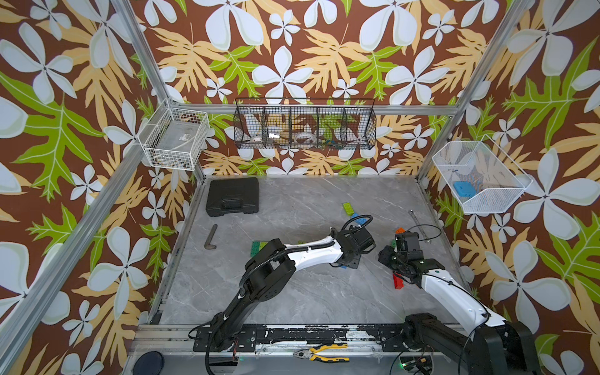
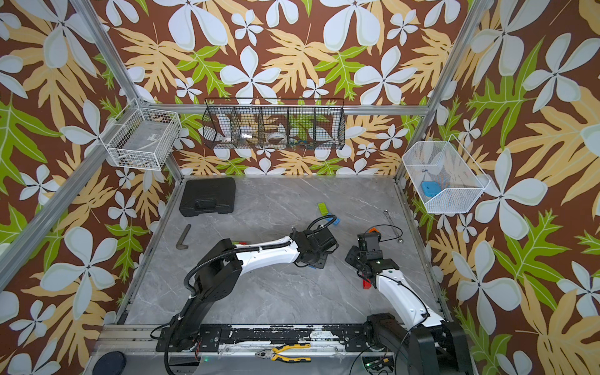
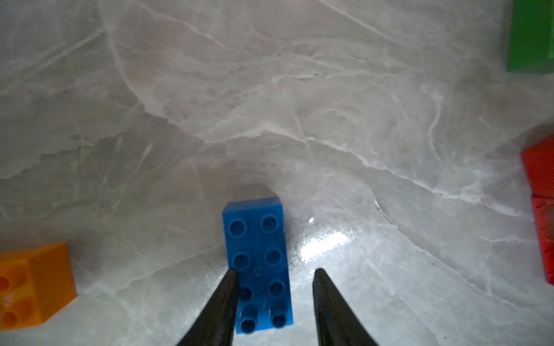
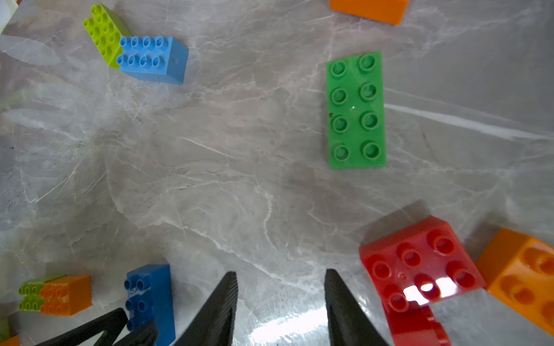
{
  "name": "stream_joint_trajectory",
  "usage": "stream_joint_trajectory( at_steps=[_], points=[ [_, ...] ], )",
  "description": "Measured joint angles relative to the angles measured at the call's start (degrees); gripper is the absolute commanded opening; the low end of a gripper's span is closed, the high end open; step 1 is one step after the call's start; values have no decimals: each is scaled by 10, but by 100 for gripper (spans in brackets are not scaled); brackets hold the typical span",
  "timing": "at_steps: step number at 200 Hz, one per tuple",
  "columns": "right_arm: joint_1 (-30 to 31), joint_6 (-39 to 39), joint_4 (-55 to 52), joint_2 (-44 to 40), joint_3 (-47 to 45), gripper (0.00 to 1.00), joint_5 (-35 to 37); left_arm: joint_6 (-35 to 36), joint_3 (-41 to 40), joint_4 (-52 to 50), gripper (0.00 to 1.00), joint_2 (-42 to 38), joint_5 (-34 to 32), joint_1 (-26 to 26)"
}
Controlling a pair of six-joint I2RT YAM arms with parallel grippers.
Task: Assemble a rectangle with lego
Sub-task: Pick up the lego brick from the center of the board.
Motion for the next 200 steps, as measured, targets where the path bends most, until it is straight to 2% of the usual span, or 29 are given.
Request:
stream_joint_trajectory(
  at_steps=[25,60,115,161,200],
  points=[
    [0,0,7,6,-3,45,-11,0,5,-22,53,2,-18,-1],
    [0,-2,19,19,-4,45,-16,0,13,-27,47,5,-31,-2],
    [0,-2,21,26,-2,44,-28,4,30,-29,48,18,-25,-2],
    [0,-2,21,25,-4,44,-28,7,33,-29,45,31,-22,-2],
    [0,-2,21,25,-4,44,-30,10,45,-30,34,36,-22,-2]
  ],
)
